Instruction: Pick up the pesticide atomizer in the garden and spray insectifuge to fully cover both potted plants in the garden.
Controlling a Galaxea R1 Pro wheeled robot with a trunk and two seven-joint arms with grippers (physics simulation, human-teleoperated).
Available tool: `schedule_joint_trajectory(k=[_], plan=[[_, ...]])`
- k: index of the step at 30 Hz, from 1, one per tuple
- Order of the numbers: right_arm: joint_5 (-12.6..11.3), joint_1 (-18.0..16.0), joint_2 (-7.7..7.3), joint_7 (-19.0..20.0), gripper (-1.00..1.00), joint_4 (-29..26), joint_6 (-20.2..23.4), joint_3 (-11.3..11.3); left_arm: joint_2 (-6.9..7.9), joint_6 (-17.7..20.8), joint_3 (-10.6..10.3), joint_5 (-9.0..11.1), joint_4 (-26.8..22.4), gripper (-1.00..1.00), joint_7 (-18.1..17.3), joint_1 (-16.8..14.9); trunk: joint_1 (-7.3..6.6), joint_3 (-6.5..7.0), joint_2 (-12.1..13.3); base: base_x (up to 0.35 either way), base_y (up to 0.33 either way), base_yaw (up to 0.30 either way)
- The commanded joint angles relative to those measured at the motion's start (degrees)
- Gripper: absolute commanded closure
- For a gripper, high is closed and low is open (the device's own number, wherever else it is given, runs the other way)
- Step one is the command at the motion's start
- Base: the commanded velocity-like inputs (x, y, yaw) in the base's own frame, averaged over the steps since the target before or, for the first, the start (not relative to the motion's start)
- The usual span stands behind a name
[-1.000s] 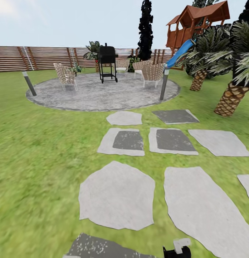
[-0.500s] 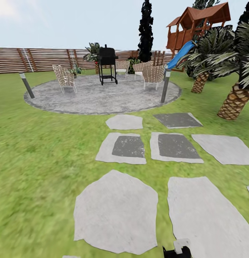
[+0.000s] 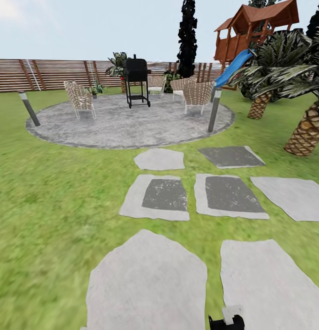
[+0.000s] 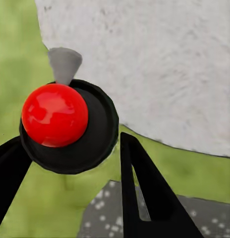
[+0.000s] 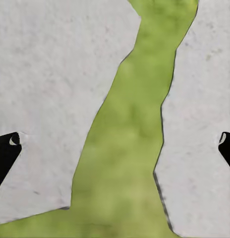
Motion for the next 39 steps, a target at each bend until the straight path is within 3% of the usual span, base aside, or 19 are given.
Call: schedule_joint_trajectory(k=[1, 28, 39], plan=[[0.6, -0.03, 0.0, -0.4, -1.0, 0.06, -0.11, -0.05, -0.01, -0.21, 0.24, -0.62, 0.06, 1.0, 0.24, -0.04, 0.03, -0.05, -0.01, 0.339, 0.0, 0.0], [0.6, -0.03, 0.05, -0.4, -1.0, 0.07, -0.11, -0.05, -0.07, -0.21, 0.19, -0.68, 0.06, 1.0, 0.24, -0.04, 0.03, -0.05, -0.01, 0.338, 0.0, 0.002], [0.6, -0.03, 0.09, -0.4, -1.0, 0.07, -0.11, -0.05, -0.06, -0.21, 0.19, -0.68, 0.06, 1.0, 0.24, -0.04, 0.03, -0.05, -0.01, 0.339, 0.0, 0.164]])
